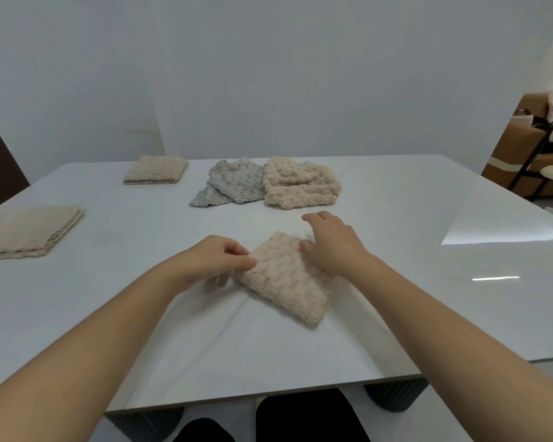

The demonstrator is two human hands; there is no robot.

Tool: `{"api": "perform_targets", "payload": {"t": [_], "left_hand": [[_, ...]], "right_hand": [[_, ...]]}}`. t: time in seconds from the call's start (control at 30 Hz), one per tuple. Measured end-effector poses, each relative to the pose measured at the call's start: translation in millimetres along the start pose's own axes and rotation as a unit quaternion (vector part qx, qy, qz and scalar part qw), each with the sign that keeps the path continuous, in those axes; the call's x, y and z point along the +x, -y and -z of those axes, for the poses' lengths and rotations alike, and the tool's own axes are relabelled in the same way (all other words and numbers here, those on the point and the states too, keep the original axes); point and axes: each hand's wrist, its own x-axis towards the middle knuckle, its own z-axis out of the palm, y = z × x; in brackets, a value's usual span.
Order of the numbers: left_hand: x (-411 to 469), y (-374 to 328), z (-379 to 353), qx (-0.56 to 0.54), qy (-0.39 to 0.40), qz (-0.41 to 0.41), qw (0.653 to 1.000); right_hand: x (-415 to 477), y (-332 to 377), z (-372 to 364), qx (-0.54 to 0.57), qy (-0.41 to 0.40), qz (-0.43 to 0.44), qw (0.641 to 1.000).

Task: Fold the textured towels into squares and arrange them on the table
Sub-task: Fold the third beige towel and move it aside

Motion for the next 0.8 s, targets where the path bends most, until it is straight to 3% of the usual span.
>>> {"api": "perform_targets", "payload": {"t": [0.13, 0.3, 0.5, 0.6, 0.7, 0.8], "left_hand": [[0, -7, -8, -0.031, 0.043, -0.018, 0.998], [-5, 0, -12, -0.043, 0.115, -0.007, 0.992], [-5, 12, -1, -0.091, -0.039, -0.002, 0.995], [-6, 18, 2, -0.102, -0.106, 0.050, 0.988], [-9, 21, 4, -0.020, -0.166, 0.091, 0.982], [-9, 16, 0, 0.151, -0.238, 0.040, 0.958]], "right_hand": [[-36, 20, -26, -0.002, 0.078, -0.088, 0.993], [-44, 18, -40, 0.038, 0.036, -0.072, 0.996], [1, 27, -45, 0.088, 0.036, 0.006, 0.995], [18, 31, -47, 0.099, 0.049, 0.056, 0.992], [19, 29, -47, 0.129, 0.055, 0.087, 0.986], [10, 26, -39, 0.251, 0.001, 0.066, 0.966]]}}
